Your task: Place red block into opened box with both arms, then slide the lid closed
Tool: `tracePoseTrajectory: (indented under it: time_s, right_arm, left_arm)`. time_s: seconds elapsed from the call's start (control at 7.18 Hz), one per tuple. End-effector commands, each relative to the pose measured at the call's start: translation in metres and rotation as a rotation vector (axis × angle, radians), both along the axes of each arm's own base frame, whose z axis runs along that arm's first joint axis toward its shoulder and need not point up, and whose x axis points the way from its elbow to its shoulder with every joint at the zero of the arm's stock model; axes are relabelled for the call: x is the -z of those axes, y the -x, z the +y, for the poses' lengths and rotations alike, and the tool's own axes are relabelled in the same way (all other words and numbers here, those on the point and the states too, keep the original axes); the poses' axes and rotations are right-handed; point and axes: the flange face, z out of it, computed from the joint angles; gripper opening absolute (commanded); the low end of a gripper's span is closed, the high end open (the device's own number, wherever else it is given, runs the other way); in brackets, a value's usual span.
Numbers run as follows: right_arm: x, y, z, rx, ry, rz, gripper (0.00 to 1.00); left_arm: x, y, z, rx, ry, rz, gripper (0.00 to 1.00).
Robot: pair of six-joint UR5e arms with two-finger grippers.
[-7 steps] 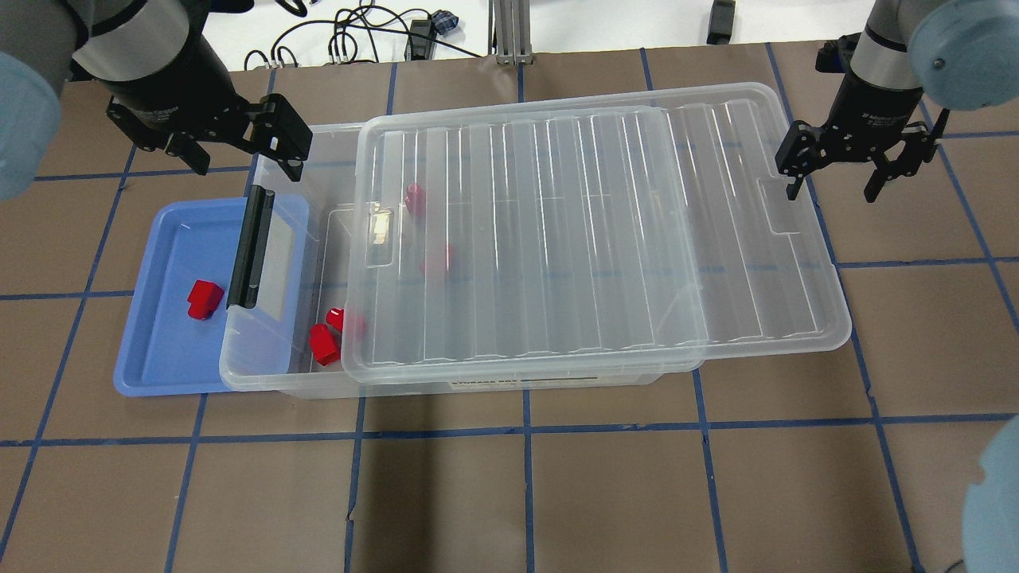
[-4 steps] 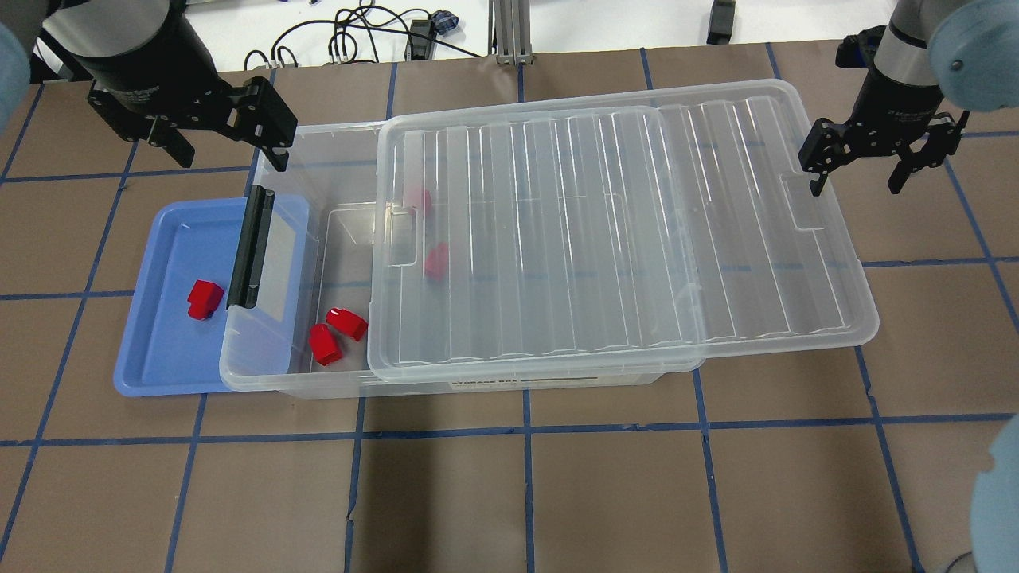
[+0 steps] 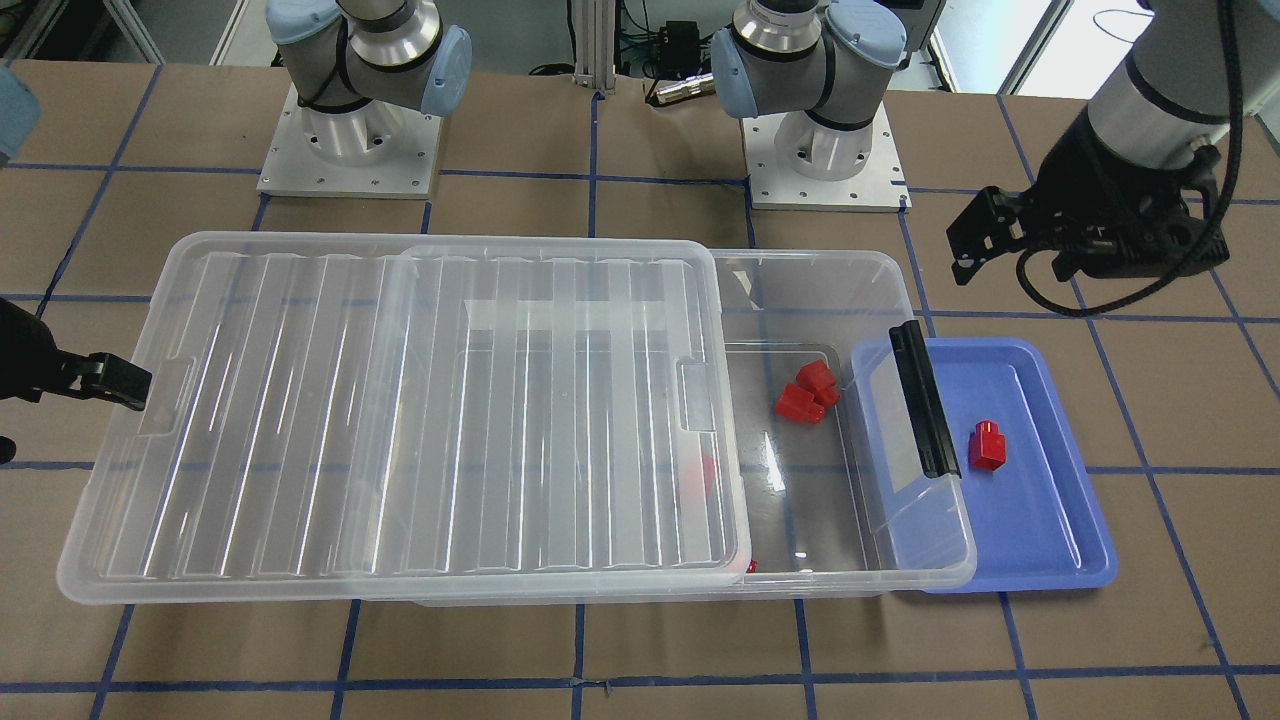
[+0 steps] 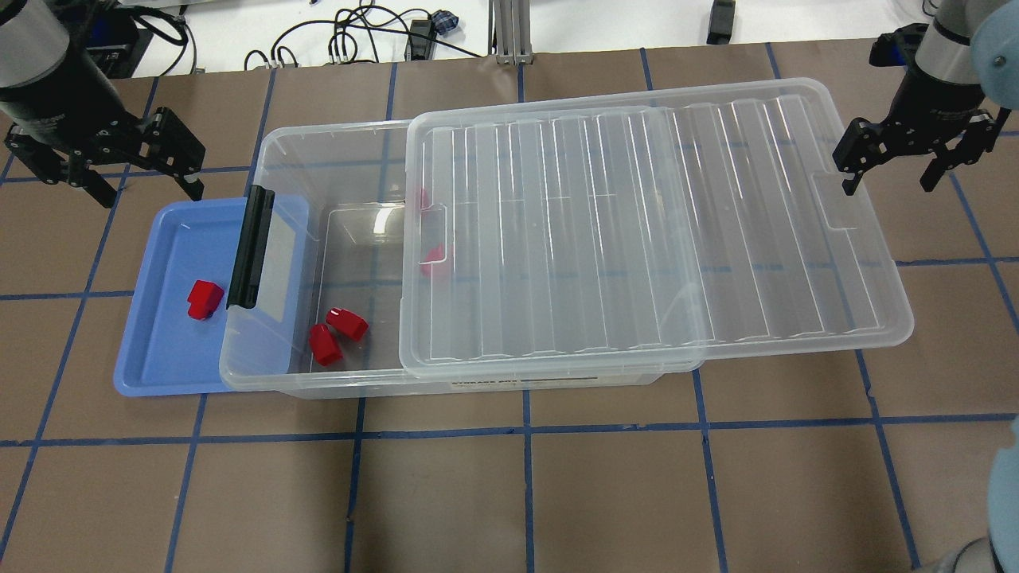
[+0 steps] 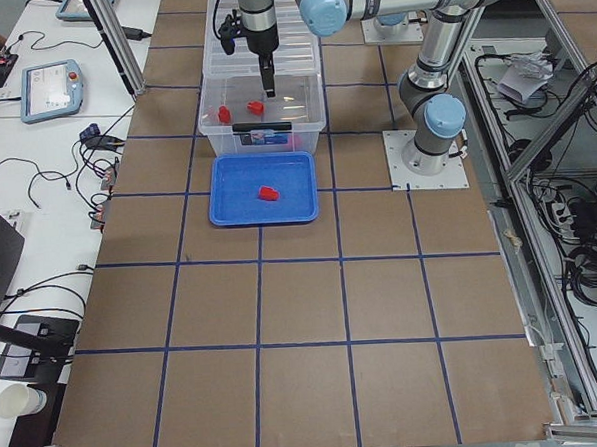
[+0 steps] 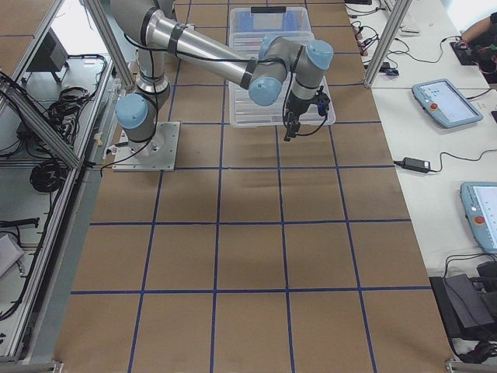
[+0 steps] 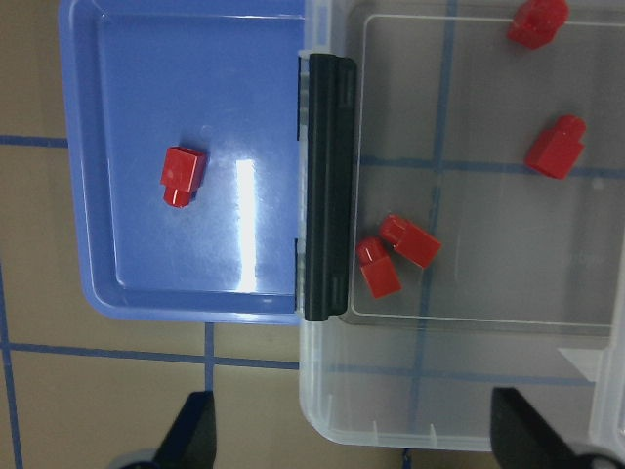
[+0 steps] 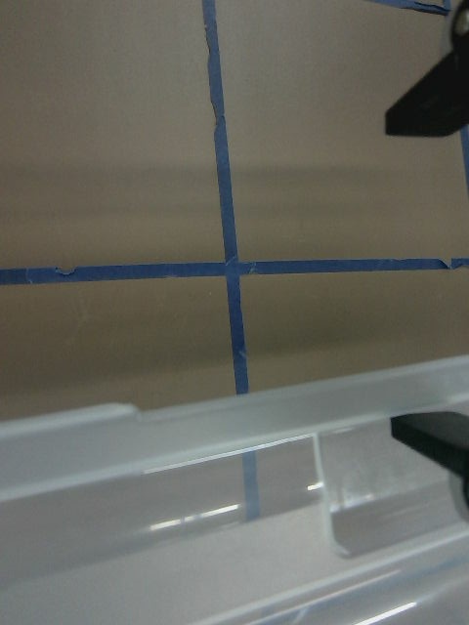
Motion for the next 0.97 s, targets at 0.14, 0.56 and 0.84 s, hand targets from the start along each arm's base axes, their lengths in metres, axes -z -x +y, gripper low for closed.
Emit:
tracePoseTrajectory:
  time_s: [0.14,0.56,0.84]
  right_arm:
    - [-0.002,0.007,-0.001,-0.028,0.007,0.019,1.0]
    - [-0.001,0.01,0.0,-0.029,-0.002,0.04,1.0]
    - [-0.009,0.008,0.0,-0.027,0.012,0.038,1.0]
  left_arm:
    - [0.108,-0.079,-0.012,0.039,0.082,0.098,1.0]
    - [0.18,-0.112,-0.012,0.141,0.133,0.09,1.0]
    - [0.219,-0.128,-0.012,0.147,0.076,0.118,1.0]
